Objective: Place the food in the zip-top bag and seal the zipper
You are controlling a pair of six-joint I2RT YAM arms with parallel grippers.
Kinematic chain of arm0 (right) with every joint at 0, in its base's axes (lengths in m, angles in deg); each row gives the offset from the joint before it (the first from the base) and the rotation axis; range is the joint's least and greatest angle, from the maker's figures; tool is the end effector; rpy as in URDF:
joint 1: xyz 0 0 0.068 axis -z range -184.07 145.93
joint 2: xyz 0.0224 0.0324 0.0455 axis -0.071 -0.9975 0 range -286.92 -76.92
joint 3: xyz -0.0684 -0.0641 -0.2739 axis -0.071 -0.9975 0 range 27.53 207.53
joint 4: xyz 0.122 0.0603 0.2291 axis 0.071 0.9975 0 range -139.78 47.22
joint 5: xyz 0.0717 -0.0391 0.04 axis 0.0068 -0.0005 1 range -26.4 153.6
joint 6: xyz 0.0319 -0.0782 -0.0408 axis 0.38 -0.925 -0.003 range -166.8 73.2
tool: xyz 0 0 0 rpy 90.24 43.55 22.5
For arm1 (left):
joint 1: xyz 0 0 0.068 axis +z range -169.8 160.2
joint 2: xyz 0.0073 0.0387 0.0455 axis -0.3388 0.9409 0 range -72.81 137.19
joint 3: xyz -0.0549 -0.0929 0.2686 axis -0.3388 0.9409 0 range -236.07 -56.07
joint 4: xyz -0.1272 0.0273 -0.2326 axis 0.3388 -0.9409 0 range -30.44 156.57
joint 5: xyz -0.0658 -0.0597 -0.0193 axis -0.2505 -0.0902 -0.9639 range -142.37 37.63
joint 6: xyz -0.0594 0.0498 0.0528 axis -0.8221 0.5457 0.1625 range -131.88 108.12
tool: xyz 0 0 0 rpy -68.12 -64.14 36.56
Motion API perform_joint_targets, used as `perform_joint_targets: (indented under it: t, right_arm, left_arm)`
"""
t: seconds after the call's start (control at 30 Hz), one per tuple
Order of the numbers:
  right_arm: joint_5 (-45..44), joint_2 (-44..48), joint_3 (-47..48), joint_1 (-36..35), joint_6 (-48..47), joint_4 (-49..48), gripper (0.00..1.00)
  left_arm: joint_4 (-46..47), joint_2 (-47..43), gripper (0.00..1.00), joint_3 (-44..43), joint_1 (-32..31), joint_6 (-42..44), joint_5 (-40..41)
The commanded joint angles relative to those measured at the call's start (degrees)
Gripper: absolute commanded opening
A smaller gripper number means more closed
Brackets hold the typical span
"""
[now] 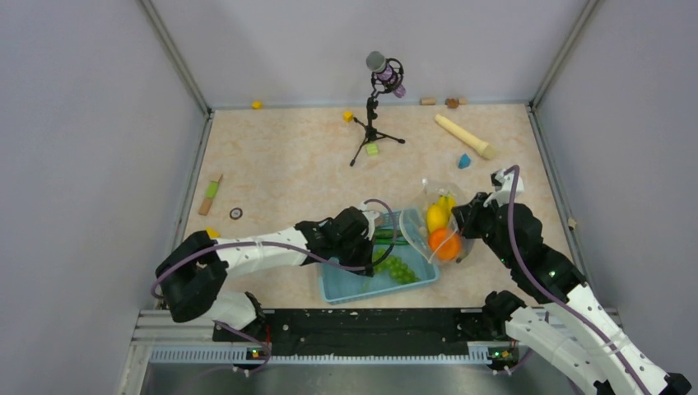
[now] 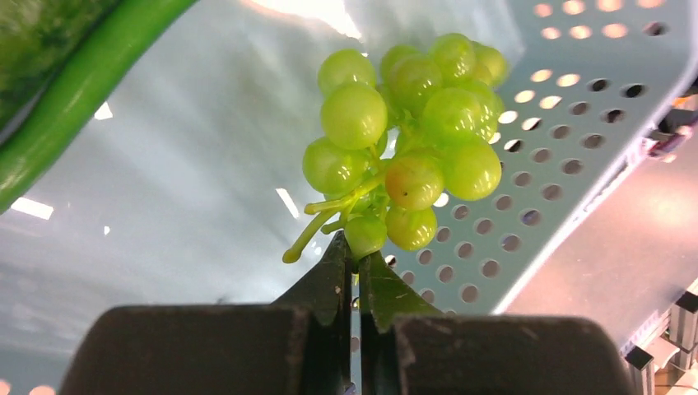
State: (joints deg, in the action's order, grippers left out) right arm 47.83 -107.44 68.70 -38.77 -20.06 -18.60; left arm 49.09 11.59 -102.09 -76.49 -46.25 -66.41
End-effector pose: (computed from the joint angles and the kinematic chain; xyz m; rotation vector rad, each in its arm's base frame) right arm 0.1432 0.0713 0.3070 0.0509 1.9410 0.4545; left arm 0.1551 -0.2734 0.1557 0.6392 2.6984 -0.8467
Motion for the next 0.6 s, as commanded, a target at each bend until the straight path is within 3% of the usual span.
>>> perform_joint_targets:
  t: [0.0,0.57]
  right_arm:
    - [-0.82,-0.09,0.31,0.35,0.37,-1.22,0.01]
    - [-1.05,0.01,0.23,0.51,0.50,-1.21,0.01]
  left_arm:
    - [4.04,-7.80,0.00,1.07,-0.27,1.48,3.25]
    - [1.71,-29.59,0.00,4.53,-0.27,7.11,17.50]
